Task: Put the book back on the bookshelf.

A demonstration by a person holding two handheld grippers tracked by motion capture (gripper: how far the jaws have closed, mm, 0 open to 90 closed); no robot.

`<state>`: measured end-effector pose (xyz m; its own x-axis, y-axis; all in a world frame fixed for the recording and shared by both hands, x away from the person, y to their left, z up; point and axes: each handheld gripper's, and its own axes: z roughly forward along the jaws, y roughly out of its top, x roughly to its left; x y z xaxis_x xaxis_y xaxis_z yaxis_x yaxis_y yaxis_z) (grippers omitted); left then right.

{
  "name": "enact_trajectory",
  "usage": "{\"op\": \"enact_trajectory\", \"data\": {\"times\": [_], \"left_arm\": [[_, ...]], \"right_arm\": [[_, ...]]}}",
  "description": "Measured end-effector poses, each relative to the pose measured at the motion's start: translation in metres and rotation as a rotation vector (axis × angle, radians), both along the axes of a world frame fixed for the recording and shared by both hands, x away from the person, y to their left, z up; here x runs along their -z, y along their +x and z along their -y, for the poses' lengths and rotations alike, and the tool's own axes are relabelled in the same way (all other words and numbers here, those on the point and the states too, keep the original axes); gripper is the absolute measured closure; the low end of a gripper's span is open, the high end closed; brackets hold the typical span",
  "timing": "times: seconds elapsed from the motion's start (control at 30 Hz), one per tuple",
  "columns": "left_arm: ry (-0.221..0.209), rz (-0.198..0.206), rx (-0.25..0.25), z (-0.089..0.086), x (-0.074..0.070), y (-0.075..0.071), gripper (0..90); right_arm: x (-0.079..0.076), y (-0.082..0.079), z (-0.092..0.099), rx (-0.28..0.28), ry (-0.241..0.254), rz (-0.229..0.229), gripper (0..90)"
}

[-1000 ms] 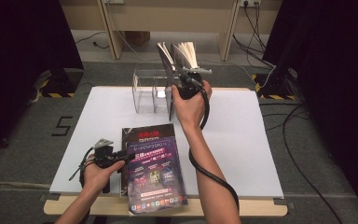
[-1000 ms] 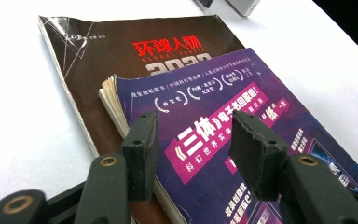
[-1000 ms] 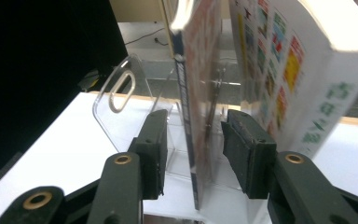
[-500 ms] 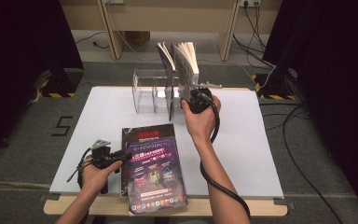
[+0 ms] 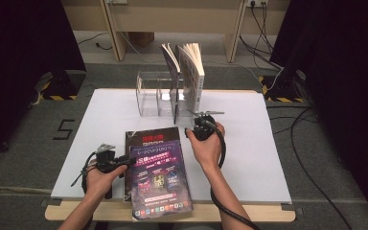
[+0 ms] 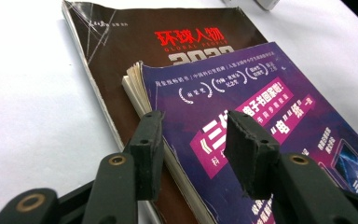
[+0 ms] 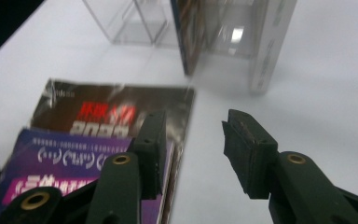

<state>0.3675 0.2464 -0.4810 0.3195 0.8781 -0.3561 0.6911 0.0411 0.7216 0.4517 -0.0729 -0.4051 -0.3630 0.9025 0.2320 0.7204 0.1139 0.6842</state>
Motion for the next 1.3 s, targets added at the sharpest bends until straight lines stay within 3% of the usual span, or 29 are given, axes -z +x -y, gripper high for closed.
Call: {"op": "enact_trajectory", "data": {"times": [0.23, 0.5, 0.97, 1.3], "left_arm": [[0.004, -0.010, -0.004, 0.002, 0.004, 0.002, 56.1], [0.014, -0.007, 0.003, 0.003, 0.005, 0.003, 56.8], [0.023, -0.021, 0.042, 0.014, 0.007, 0.006, 57.0], [0.023, -0.037, 0.077, 0.023, 0.009, -0.003, 57.2]], "right_arm": [[0.030, -0.012, -0.001, -0.030, -0.016, -0.074, 57.9], [0.047, -0.026, 0.000, -0.059, -0.015, -0.120, 57.1], [0.060, -0.040, 0.002, -0.071, -0.004, -0.154, 55.9], [0.065, -0.036, 0.005, -0.067, 0.010, -0.180, 55.0]]}}
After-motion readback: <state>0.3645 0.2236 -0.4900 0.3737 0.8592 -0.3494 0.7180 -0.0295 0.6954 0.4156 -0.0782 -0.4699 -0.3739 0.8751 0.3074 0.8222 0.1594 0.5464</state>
